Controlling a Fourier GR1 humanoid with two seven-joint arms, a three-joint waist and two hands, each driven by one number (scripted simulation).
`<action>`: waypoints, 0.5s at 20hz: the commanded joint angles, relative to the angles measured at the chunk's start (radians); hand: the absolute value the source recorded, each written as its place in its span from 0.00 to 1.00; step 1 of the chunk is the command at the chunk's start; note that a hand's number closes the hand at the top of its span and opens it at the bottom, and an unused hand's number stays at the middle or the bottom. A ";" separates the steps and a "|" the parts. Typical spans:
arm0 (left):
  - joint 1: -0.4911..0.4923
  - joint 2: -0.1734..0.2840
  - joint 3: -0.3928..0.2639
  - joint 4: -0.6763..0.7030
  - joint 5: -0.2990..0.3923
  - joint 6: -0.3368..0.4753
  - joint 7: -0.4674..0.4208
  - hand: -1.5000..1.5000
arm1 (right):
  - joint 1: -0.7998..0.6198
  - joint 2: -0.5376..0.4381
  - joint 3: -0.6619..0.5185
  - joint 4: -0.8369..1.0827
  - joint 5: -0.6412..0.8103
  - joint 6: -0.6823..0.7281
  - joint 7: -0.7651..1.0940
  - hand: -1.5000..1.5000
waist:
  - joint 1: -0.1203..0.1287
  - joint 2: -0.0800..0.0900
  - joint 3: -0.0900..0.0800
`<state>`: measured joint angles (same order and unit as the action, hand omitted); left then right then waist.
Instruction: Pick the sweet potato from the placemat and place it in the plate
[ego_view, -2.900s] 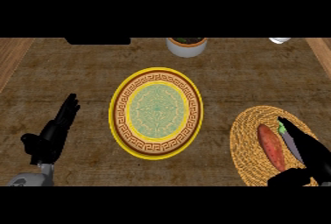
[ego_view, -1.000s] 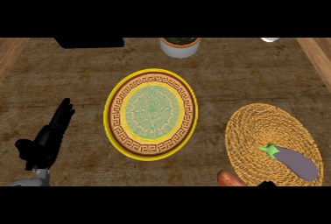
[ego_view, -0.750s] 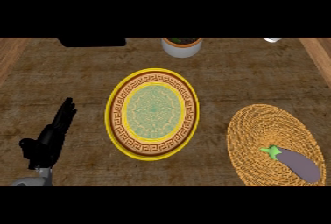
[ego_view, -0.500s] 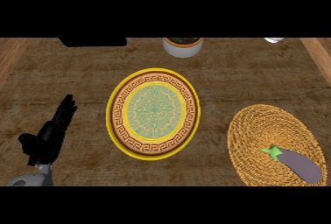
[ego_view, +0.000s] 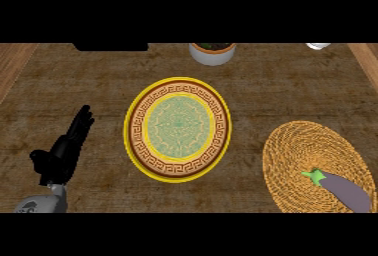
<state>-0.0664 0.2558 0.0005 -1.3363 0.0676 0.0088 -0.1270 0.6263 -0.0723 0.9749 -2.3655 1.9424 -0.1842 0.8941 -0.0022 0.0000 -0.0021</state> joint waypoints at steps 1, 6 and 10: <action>0.040 0.009 0.001 -0.017 0.001 -0.023 -0.021 0.50 | -0.182 0.069 0.101 -0.038 0.066 0.129 0.108 1.00 | 0.017 0.004 0.000; -0.058 -0.009 -0.005 0.023 -0.017 0.000 0.018 0.50 | -0.363 0.066 0.037 0.058 -0.070 0.172 0.176 1.00 | 0.022 0.014 -0.001; -0.015 -0.005 -0.014 0.000 -0.004 -0.036 -0.003 0.50 | -0.493 0.066 -0.027 0.133 -0.205 0.202 0.225 1.00 | 0.045 0.016 -0.001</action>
<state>-0.0735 0.2551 -0.0098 -1.3478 0.0599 -0.0131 -0.1244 0.3150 -0.1300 0.9434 -2.3392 1.8175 -0.0303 1.0099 0.0353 0.0135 -0.0027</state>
